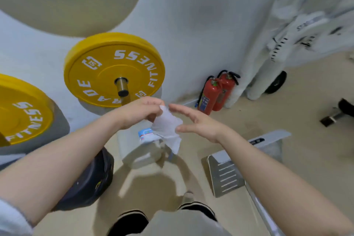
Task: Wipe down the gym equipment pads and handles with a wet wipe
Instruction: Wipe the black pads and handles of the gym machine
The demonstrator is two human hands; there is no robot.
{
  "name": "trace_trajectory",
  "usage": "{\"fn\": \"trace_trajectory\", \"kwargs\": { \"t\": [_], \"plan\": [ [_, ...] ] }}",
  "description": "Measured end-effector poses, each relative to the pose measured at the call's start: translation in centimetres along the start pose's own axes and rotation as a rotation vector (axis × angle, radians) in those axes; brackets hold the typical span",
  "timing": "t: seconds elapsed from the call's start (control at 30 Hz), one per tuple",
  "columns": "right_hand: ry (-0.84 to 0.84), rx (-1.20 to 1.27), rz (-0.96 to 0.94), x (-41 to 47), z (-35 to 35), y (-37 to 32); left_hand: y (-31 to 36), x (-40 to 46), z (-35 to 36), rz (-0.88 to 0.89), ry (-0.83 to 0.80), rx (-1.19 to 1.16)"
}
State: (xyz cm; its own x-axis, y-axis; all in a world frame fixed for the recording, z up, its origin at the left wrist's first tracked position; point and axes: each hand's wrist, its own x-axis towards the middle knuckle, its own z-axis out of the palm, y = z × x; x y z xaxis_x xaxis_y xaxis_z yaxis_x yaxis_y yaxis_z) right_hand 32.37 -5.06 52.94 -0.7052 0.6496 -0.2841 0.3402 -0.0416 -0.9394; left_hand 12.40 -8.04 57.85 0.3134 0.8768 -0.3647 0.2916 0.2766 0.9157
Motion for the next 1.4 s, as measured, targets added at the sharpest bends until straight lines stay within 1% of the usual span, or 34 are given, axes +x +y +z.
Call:
{"fn": "trace_trajectory", "kwargs": {
  "t": [0.03, 0.1, 0.13, 0.2, 0.33, 0.4, 0.5, 0.57, 0.73, 0.8, 0.87, 0.93, 1.0, 1.07, 1.17, 1.23, 1.27, 1.33, 1.4],
  "plan": [
    [0.032, 0.032, 0.013, -1.4, 1.3, 0.0, 0.0, -1.0, 0.3, 0.009, -0.039, 0.038],
    [0.05, 0.104, 0.072, -3.5, 3.3, 0.2, -0.6, -2.3, 0.9, 0.026, -0.061, 0.109],
    [0.09, 0.111, 0.104, -4.8, 4.9, 0.4, -1.3, -3.2, 1.3, 0.044, -0.086, 0.138],
    [0.229, 0.085, 0.167, -7.5, 7.8, 1.2, -3.1, -4.7, 2.5, 0.096, -0.119, 0.185],
    [0.629, 0.251, 0.281, -14.5, 13.8, 3.6, -6.2, -7.2, 6.4, 0.195, -0.017, 0.296],
    [0.833, 0.345, 0.348, -18.7, 16.8, 5.0, -7.3, -8.2, 9.5, 0.226, -0.038, 0.359],
    [1.221, 0.513, 0.443, -24.7, 21.1, 6.7, -7.8, -10.4, 15.9, 0.334, -0.124, 0.514],
    [1.44, 0.634, 0.462, -28.3, 23.8, 6.8, -7.6, -12.6, 20.7, 0.399, -0.198, 0.527],
    [1.776, 0.745, 0.356, -38.0, 30.2, 6.0, -7.2, -19.8, 32.6, 0.425, -0.42, 0.443],
    [1.887, 0.761, 0.335, -42.2, 32.6, 6.1, -7.3, -23.3, 37.1, 0.475, -0.526, 0.439],
    [1.979, 0.794, 0.327, -46.4, 35.1, 6.6, -7.7, -26.9, 41.6, 0.536, -0.6, 0.473],
    [2.025, 0.824, 0.286, -50.6, 37.7, 7.1, -8.5, -30.7, 46.0, 0.581, -0.653, 0.493],
    [2.012, 0.86, 0.2, -55.1, 40.6, 7.6, -9.5, -34.6, 50.6, 0.631, -0.706, 0.498],
    [1.979, 0.927, 0.076, -59.9, 43.6, 8.1, -10.8, -38.6, 55.2, 0.691, -0.774, 0.497],
    [2.03, 0.979, -0.048, -67.6, 47.9, 9.9, -12.4, -44.0, 61.3, 0.76, -0.949, 0.527],
    [2.094, 1.016, -0.034, -72.3, 50.3, 11.2, -12.7, -46.8, 64.6, 0.773, -1.06, 0.563],
    [2.11, 1.033, 0.012, -74.3, 51.2, 11.8, -12.7, -47.9, 66.0, 0.746, -1.073, 0.555],
    [2.115, 1.081, 0.08, -78.3, 52.4, 13.0, -12.3, -49.6, 68.5, 0.648, -1.012, 0.484],
    [2.078, 1.154, 0.025, -81.9, 52.6, 13.8, -11.9, -50.1, 71.2, 0.573, -0.932, 0.427]
  ]
}}
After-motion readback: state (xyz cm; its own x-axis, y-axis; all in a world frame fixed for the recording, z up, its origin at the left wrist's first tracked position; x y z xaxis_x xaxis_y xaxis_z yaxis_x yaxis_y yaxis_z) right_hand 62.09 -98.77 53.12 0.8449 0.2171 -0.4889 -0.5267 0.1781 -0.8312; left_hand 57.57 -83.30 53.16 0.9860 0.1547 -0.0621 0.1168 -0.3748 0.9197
